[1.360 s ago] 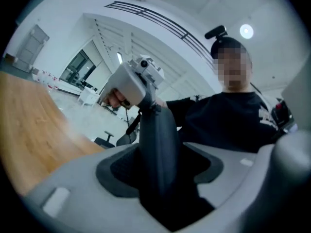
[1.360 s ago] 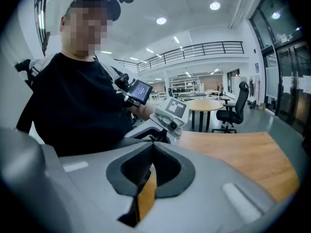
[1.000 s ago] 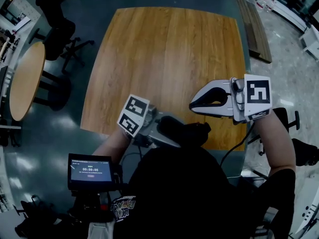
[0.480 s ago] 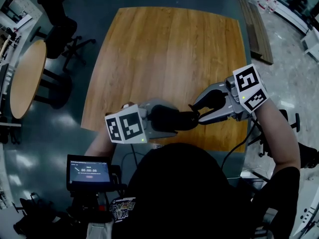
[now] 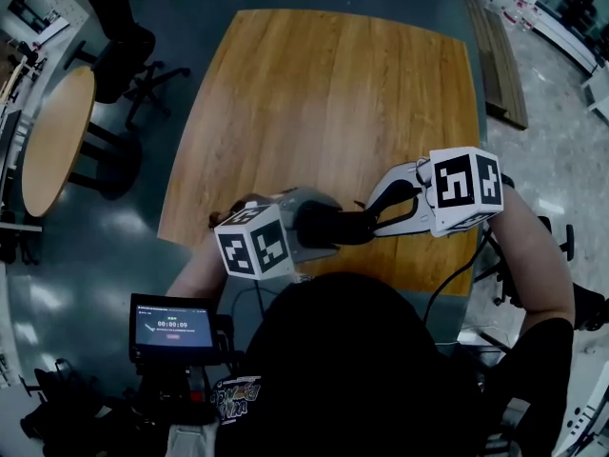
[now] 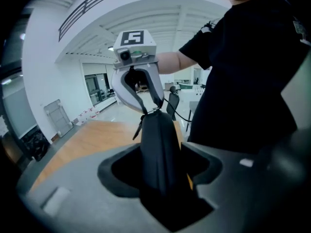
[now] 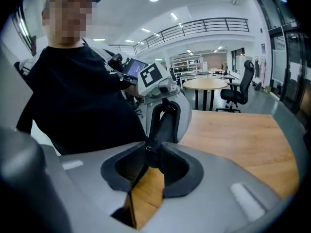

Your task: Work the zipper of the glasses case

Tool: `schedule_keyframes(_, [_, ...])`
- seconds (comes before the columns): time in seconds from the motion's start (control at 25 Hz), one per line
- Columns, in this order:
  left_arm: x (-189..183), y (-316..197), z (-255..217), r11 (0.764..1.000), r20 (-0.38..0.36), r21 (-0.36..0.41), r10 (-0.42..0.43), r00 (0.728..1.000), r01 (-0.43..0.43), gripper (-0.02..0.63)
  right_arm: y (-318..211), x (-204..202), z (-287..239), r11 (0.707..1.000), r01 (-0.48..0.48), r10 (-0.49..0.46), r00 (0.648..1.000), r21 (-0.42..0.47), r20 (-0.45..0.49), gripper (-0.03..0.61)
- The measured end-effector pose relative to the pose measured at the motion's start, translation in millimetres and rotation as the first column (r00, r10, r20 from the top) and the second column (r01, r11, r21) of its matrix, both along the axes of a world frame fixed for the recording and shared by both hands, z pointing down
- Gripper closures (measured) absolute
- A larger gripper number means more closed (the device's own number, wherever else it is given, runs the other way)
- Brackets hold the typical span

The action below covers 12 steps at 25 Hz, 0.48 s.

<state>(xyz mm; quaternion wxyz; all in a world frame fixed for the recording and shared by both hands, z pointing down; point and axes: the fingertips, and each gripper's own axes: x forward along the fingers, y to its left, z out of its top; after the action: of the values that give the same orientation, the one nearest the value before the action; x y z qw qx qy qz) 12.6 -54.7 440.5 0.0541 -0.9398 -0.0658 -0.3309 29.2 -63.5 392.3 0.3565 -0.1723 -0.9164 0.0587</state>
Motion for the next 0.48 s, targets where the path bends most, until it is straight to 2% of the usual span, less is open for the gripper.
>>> schedule_keyframes(0.12, [1, 1, -3, 1.0, -0.019, -0.004, -0.001, 1.0, 0.001, 0.354, 3, 2, -4, 1.0, 0.008, -0.008, 1.0, -0.001, 0.01, 0.482])
schedule_keyframes(0.24, [3, -1, -7, 1.0, -0.038, 0.022, -0.002, 0.999, 0.003, 0.354, -2, 3, -11, 0.997, -0.029, 0.033, 0.998, -0.068, 0.059, 0.492])
schedule_keyframes(0.32, [3, -3, -10, 0.999, -0.048, 0.054, -0.003, 0.999, 0.006, 0.354, -5, 4, -15, 0.991, -0.054, 0.064, 0.994, -0.124, 0.085, 0.495])
schedule_keyframes(0.48, [4, -5, -6, 0.988, -0.013, 0.157, 0.014, 1.0, -0.011, 0.354, -6, 9, -17, 0.978, -0.078, 0.101, 0.989, -0.195, 0.11, 0.528])
